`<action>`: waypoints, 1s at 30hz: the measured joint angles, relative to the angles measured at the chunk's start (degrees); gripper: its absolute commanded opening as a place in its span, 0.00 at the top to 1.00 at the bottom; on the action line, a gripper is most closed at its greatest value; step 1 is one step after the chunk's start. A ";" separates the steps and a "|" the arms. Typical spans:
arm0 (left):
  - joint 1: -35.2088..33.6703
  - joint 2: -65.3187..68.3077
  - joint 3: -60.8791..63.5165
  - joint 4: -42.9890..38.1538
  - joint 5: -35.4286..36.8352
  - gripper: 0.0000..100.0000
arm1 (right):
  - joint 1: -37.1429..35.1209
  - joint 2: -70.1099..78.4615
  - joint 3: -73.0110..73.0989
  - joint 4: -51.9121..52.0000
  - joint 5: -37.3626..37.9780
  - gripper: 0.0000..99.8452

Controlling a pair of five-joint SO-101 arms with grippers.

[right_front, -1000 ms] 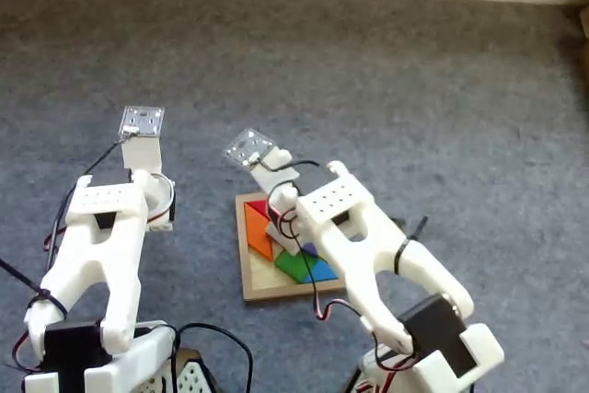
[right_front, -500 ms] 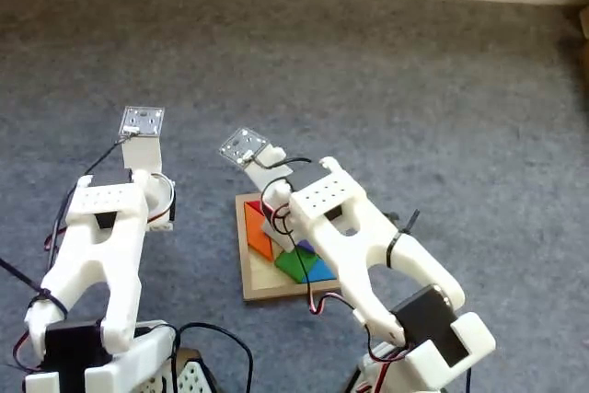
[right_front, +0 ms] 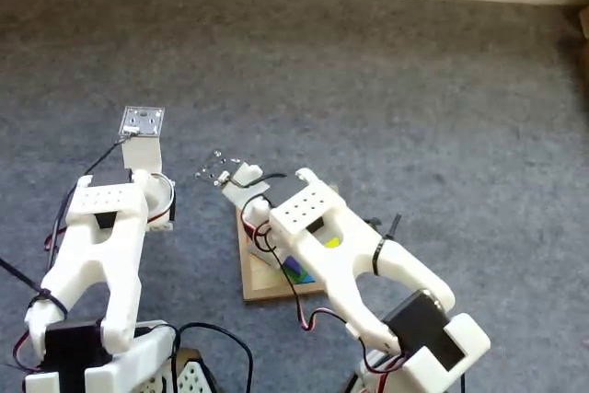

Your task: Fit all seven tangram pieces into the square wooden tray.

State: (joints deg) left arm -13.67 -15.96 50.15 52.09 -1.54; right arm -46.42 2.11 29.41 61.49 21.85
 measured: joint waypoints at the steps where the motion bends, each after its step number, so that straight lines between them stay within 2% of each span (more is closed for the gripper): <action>1: 0.00 0.00 0.00 0.00 0.00 1.00 | -0.18 0.00 0.00 0.00 0.00 0.79; 19: 0.00 0.00 0.00 0.00 0.00 1.00 | -5.80 0.79 1.23 2.55 0.00 0.80; 25: 0.00 0.00 0.00 0.00 0.00 1.00 | -5.71 0.79 1.23 2.55 0.00 0.91; 30: 0.00 0.00 0.00 0.00 0.00 1.00 | -5.71 0.70 1.23 4.22 0.00 0.92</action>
State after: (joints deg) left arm -13.67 -15.96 50.15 52.09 -1.54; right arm -52.13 2.81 30.64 65.71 21.85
